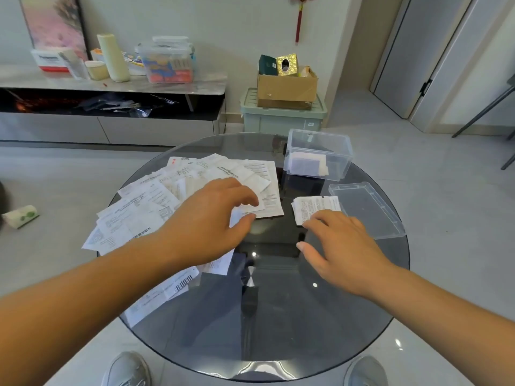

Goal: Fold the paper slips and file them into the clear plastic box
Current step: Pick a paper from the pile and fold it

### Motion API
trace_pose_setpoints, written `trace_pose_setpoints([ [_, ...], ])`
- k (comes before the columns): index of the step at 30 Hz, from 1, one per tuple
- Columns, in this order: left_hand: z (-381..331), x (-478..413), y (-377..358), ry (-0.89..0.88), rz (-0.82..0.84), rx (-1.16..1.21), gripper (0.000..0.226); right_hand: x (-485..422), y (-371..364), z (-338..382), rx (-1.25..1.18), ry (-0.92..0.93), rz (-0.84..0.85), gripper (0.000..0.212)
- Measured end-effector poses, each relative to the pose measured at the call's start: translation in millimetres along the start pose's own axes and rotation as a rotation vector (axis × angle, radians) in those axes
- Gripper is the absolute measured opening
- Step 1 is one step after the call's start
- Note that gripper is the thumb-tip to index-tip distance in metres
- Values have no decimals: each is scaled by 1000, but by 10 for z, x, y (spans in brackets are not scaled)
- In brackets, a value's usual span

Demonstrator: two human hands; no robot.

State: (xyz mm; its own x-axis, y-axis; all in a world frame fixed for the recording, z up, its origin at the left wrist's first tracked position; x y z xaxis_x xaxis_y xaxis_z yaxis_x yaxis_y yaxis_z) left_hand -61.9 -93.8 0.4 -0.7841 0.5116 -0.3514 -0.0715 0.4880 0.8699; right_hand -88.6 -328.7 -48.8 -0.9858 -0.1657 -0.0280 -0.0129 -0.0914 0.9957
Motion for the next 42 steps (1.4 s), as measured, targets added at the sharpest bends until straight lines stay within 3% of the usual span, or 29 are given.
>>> trace_pose_setpoints([
  [7, 593, 342, 408, 266, 9, -114, 19, -14, 147, 322, -182, 88, -151, 45],
  [12, 776, 629, 510, 324, 174, -123, 23, -92, 230, 918, -367, 149, -39, 20],
  [16, 834, 728, 540, 371, 320, -132, 33, -223, 226, 1261, -525, 122, 50, 12],
  [20, 916, 820, 528, 413, 390, -163, 49, -313, 195, 1595, -515, 107, 191, 31],
  [25, 964, 880, 443, 436, 414, -147, 55, -398, 33, 1904, -326, 69, 262, 66],
  [30, 993, 908, 412, 428, 362, -147, 58, -410, -94, 1940, -446, -2, 283, 64],
  [36, 906, 811, 529, 379, 132, -43, 41, -384, 140, 1713, -717, -80, 204, 26],
  [39, 680, 705, 500, 268, 51, 28, 31, -303, 310, 1379, -841, -202, 152, 25],
  [42, 377, 625, 357, 52, 112, 20, 50, -168, 382, 1026, -987, -350, 110, 31],
])
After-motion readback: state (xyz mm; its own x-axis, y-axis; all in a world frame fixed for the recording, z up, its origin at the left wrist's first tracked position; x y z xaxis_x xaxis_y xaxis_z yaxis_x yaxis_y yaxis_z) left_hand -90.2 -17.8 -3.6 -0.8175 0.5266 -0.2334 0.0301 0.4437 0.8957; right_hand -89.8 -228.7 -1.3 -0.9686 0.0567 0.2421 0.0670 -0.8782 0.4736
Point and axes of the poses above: each hand's wrist, its own x-axis away from the middle knuckle, its own y-axis out of the back of the hand, z = x × y, the point moved 3 cm from there along -x, towards the middle knuckle, and after that the axes turned 5 degrees about -y, right-handed, at the moved point
